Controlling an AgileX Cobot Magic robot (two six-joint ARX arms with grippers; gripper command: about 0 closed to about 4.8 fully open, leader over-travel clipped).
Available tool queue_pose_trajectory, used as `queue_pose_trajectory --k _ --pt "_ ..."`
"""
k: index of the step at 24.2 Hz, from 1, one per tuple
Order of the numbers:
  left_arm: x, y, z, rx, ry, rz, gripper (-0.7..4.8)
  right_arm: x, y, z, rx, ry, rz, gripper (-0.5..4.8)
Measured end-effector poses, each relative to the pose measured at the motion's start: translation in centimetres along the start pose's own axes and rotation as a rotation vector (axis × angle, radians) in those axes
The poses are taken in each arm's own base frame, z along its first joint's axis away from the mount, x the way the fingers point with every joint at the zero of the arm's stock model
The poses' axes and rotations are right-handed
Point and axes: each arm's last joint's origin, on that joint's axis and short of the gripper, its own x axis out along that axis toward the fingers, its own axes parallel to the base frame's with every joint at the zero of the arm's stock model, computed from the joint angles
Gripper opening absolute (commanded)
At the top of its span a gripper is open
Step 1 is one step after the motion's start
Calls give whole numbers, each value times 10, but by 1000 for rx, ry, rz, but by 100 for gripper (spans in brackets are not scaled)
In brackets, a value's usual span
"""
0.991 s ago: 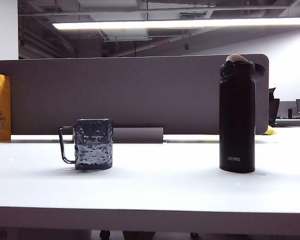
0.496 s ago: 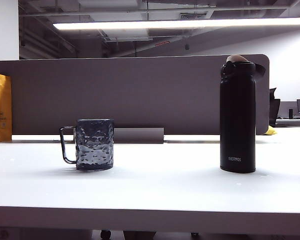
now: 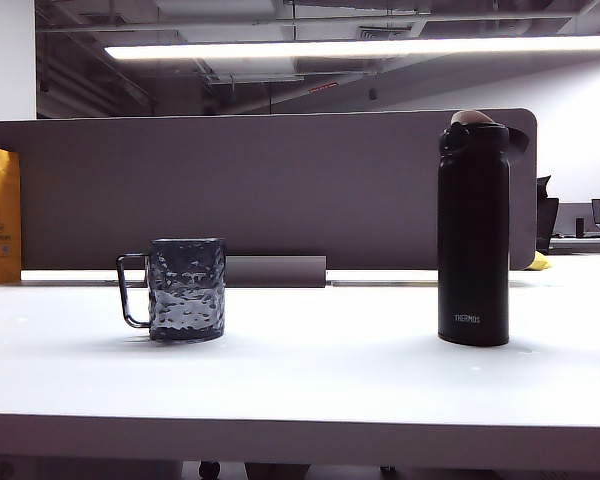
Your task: Pick up the black thermos, pour some water into the cup, then place the black thermos back on the table.
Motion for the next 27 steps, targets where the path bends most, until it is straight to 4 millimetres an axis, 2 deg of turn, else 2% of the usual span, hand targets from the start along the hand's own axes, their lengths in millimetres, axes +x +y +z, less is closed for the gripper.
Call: queue_pose_trajectory --k 5,27 --pt "-1 6 4 -8 -44 76 -1 0 -1 0 1 -2 -20 0" --pt "-1 6 4 -8 -40 72 -1 0 -1 0 1 -2 -25 0"
